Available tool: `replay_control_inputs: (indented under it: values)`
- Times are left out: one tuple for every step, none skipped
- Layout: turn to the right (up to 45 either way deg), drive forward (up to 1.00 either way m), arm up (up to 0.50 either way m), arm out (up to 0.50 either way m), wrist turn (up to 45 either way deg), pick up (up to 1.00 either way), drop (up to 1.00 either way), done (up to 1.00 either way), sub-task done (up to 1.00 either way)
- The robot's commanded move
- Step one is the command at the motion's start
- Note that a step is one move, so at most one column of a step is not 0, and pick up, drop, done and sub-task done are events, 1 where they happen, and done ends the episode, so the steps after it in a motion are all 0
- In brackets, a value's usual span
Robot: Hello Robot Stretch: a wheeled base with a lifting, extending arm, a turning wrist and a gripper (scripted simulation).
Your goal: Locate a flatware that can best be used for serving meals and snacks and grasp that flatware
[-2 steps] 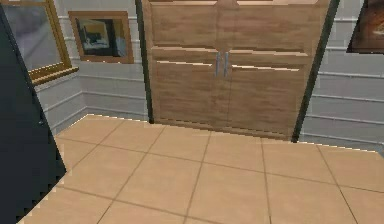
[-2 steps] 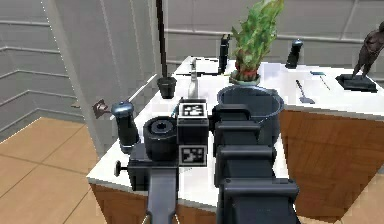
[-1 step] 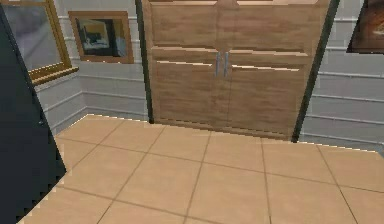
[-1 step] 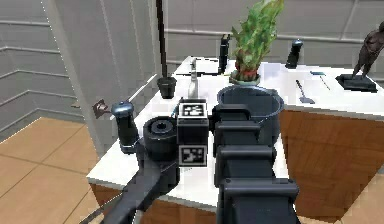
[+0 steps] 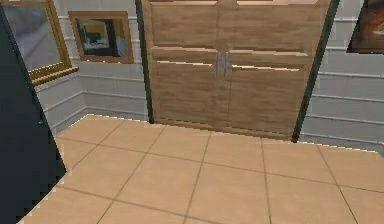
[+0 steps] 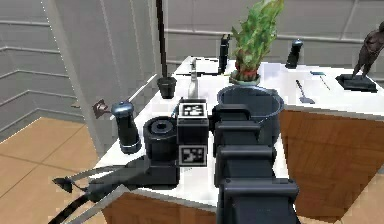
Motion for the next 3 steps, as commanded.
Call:
replay_control_inputs:
  values:
    - [0.0, 0.0, 0.0, 0.0, 45.0, 0.0, 0.0, 0.0, 0.0]
    - [0.0, 0.0, 0.0, 0.0, 39.0, 0.0, 0.0, 0.0, 0.0]
    - [0.0, 0.0, -0.14, 0.0, 0.0, 0.0, 0.0, 0.0, 0.0]
